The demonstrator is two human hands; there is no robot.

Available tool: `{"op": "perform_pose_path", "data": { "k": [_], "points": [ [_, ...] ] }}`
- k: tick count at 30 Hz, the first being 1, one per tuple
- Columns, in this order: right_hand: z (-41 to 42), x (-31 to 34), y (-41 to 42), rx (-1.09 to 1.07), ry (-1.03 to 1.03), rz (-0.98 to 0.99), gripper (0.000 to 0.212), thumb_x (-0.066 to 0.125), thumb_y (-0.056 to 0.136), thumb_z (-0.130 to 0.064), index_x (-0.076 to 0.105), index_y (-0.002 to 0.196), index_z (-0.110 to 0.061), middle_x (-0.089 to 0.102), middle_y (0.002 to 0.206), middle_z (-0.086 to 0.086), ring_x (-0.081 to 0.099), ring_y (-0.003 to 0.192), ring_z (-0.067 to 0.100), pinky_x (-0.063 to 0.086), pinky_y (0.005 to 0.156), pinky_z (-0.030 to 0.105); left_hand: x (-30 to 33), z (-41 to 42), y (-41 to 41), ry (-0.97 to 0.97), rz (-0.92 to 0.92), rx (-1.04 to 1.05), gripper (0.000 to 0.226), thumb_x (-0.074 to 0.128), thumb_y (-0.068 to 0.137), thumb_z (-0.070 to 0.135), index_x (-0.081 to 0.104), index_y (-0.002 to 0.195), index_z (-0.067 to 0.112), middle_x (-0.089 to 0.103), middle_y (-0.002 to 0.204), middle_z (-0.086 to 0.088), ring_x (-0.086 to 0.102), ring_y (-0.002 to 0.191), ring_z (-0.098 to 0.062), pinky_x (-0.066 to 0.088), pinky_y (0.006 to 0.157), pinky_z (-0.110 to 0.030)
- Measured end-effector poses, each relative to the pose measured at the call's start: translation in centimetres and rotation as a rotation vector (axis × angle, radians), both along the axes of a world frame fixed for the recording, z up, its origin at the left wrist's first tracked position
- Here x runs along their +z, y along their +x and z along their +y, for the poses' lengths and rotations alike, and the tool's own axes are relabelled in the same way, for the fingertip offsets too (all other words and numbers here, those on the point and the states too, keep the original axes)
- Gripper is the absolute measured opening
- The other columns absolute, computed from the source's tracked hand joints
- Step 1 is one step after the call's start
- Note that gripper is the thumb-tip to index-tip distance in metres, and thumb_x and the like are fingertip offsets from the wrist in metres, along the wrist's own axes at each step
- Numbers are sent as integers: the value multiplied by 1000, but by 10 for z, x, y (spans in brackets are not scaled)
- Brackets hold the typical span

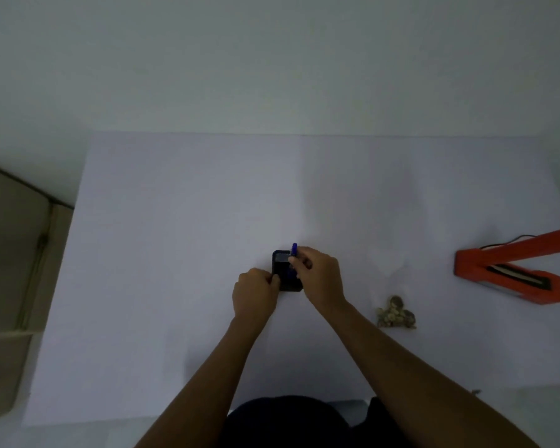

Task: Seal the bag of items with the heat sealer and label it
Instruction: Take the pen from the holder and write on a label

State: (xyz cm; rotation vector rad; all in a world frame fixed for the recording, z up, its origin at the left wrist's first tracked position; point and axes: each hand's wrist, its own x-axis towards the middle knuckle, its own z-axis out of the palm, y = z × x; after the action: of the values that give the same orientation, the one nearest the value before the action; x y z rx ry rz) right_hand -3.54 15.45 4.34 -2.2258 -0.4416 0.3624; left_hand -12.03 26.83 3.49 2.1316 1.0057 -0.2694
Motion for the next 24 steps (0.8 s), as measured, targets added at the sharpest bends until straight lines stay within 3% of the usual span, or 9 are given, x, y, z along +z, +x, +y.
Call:
{"op": "perform_pose_path", "data": {
  "k": [5,8,11,15,17,19,21,24],
  "points": [
    [-12,47,11,-318,382,231,24,71,93,-17,65,115,-12,76,88,6,63,63,10,52,60,19,5,23,2,44,-33,56,35,59,94,29,72,68,10,65,57,-2,56,47,-12,42,44,-22],
    [-25,59,17,-477,607,466,33,70,92,-10,48,117,-11,76,89,16,51,55,17,44,49,24,5,35,8,70,-31,74,35,59,93,30,72,68,11,66,58,-3,61,51,-18,54,51,-30],
    [-36,60,19,-501,732,646,11,59,97,-5,60,106,-12,75,95,16,45,58,18,35,48,26,2,39,14,78,-20,62,37,59,93,30,68,62,12,64,56,-4,62,52,-21,51,50,-28],
    [-44,55,14,-482,892,870,31,47,97,0,68,118,-9,72,104,13,53,62,15,39,50,23,-2,38,16,64,-6,43,36,59,93,31,70,64,12,67,59,-4,65,54,-20,56,55,-31],
    [-43,55,10,-475,880,921,26,52,94,-1,69,112,-11,72,99,13,52,58,14,36,47,22,-4,39,15,46,3,46,36,60,93,32,70,65,12,67,58,-5,66,55,-21,58,59,-35],
    [-40,56,5,-455,800,909,13,61,95,-22,68,97,-11,70,84,12,51,53,15,34,45,23,-3,41,13,63,40,24,43,59,93,37,62,59,10,62,55,-3,62,52,-20,57,58,-33],
    [-38,55,1,-442,754,894,37,56,97,-42,69,84,-10,67,71,12,48,48,15,30,44,24,7,43,13,140,50,-23,50,56,94,47,53,58,12,56,54,0,57,53,-21,47,54,-29],
    [-34,55,-2,-433,720,864,54,47,101,-48,68,72,-8,59,56,10,39,42,13,24,43,24,41,38,11,88,-207,-123,35,56,94,49,73,89,18,70,77,3,64,68,-15,51,63,-28]
  ]
}}
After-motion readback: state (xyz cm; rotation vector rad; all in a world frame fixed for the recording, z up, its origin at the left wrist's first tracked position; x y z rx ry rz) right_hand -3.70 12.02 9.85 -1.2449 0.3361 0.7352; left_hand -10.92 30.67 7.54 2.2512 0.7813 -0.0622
